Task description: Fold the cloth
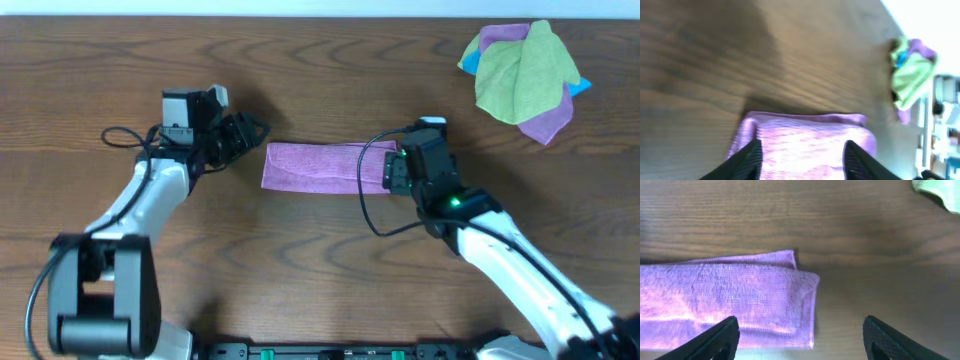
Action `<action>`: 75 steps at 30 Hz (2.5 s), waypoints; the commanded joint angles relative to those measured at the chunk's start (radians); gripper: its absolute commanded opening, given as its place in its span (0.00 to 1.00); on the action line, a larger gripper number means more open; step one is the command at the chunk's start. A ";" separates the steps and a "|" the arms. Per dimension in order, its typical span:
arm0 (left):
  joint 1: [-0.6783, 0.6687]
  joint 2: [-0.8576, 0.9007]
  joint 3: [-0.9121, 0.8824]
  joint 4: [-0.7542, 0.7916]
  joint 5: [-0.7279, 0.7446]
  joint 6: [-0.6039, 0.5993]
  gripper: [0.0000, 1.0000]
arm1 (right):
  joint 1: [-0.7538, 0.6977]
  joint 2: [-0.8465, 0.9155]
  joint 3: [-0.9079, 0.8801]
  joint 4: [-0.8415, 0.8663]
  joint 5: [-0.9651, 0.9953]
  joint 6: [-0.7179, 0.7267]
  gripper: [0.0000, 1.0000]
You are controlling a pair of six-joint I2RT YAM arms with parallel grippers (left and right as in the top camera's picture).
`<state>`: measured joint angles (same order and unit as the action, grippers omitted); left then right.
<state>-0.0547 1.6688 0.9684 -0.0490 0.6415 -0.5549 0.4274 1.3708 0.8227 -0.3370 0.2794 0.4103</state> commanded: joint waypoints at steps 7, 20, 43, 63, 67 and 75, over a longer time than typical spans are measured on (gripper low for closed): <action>-0.105 -0.029 0.011 -0.022 -0.016 0.008 0.11 | -0.080 -0.109 -0.001 -0.198 -0.214 0.381 0.86; -0.162 0.137 0.011 -0.034 -0.103 0.027 0.06 | -0.156 -0.108 -0.303 0.156 -0.469 0.546 0.90; -0.163 0.196 0.011 -0.060 -0.181 0.027 0.06 | -0.156 0.065 -0.484 0.612 -0.440 0.695 0.85; -0.163 0.196 0.011 -0.103 -0.182 0.027 0.06 | -0.148 0.471 -0.418 1.024 -0.396 0.737 0.69; -0.163 0.196 0.011 -0.112 -0.182 0.027 0.06 | -0.137 0.521 -0.357 1.024 -0.396 0.700 0.57; -0.163 0.196 0.011 -0.123 -0.182 0.028 0.06 | -0.134 0.537 -0.283 1.025 -0.374 0.501 0.22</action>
<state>-0.2188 1.8481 0.9695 -0.1600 0.4702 -0.5449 0.2848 1.8629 0.5411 0.7200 -0.1223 1.0111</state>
